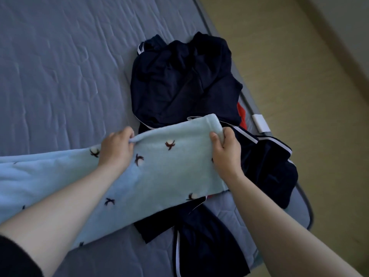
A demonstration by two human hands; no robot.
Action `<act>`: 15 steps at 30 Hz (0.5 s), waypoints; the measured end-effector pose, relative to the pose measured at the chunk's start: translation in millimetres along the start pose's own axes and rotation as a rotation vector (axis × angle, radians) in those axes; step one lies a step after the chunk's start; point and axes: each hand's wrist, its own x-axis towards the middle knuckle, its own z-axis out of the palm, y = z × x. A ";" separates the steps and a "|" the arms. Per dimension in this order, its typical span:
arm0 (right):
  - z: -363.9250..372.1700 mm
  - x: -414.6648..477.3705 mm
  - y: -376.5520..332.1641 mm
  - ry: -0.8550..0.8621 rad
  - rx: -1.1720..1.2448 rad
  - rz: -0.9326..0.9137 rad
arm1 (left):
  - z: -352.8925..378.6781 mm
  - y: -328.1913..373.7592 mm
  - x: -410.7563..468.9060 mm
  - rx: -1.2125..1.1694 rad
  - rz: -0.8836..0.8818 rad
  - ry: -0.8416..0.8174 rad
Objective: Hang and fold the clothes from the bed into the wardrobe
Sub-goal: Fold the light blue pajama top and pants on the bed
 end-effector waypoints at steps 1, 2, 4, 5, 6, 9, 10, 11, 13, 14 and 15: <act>0.4 -1.1 2.5 0.002 -0.025 0.014 | -2.7 1.3 4.1 -0.022 0.016 0.078; 0.6 -0.9 5.4 -0.012 -0.054 0.046 | -4.6 1.4 8.1 -0.015 0.035 0.099; 0.8 2.3 10.7 -0.067 -0.118 0.114 | 0.3 0.0 15.3 0.047 0.029 -0.004; 1.5 4.2 12.7 -0.085 -0.147 0.121 | 6.2 -1.5 18.0 0.096 -0.006 -0.104; 2.9 4.6 14.4 -0.089 -0.177 0.106 | 13.1 -4.7 19.2 0.139 -0.049 -0.206; 8.0 -1.6 24.0 -0.046 -0.349 0.045 | 29.9 -15.3 18.9 0.156 -0.125 -0.305; 8.7 -5.9 28.0 -0.044 -0.416 0.064 | 33.1 -19.4 18.8 0.153 -0.124 -0.297; 9.2 -9.9 32.1 -0.065 -0.461 0.100 | 34.1 -22.5 18.5 0.163 -0.120 -0.289; 7.0 -13.1 37.9 -0.122 -0.448 0.152 | 35.5 -25.2 17.6 0.194 -0.095 -0.275; 4.5 -10.8 38.1 -0.141 -0.409 0.165 | 35.9 -24.4 17.8 0.193 -0.078 -0.255; 1.8 -7.1 36.3 -0.152 -0.380 0.166 | 35.6 -22.5 18.0 0.180 -0.066 -0.226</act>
